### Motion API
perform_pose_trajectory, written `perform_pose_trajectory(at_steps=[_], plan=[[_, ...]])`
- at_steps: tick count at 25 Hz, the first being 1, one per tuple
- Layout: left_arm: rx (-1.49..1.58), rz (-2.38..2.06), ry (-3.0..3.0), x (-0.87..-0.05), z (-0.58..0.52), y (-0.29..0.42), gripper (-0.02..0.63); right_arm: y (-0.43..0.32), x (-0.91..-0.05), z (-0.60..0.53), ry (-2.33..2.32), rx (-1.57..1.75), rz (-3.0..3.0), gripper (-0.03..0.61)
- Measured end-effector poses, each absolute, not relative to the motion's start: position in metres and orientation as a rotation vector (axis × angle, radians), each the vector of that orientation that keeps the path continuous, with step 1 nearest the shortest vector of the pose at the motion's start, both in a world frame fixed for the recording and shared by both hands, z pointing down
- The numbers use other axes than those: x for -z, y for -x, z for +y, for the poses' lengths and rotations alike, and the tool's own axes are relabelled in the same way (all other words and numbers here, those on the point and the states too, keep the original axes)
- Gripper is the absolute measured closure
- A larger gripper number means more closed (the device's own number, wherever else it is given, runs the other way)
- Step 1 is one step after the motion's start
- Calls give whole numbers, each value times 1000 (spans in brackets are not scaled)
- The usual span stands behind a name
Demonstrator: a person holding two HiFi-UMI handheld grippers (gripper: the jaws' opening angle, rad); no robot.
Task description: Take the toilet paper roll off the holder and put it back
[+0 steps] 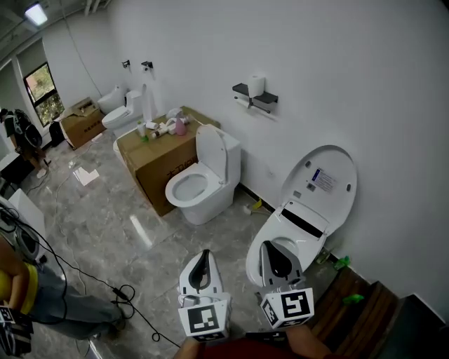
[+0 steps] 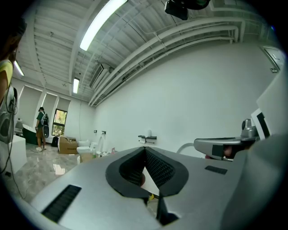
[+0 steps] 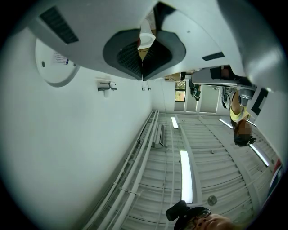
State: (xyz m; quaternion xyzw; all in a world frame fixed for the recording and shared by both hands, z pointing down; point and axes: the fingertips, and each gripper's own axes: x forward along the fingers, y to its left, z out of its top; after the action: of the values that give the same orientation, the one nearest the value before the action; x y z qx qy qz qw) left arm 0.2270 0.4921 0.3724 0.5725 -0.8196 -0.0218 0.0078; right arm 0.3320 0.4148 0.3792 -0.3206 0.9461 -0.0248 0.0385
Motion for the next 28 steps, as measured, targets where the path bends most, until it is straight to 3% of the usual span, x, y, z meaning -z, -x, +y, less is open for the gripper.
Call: perform_pose_trajectory(at_steps=[14, 28], plan=[[96, -2532, -1824, -365, 440, -75, 600, -189, -366, 363, 1035, 72, 2872, 561], [118, -2517, -1838, -378, 369, -9, 600, -124, -379, 291, 1053, 38, 2866, 561]])
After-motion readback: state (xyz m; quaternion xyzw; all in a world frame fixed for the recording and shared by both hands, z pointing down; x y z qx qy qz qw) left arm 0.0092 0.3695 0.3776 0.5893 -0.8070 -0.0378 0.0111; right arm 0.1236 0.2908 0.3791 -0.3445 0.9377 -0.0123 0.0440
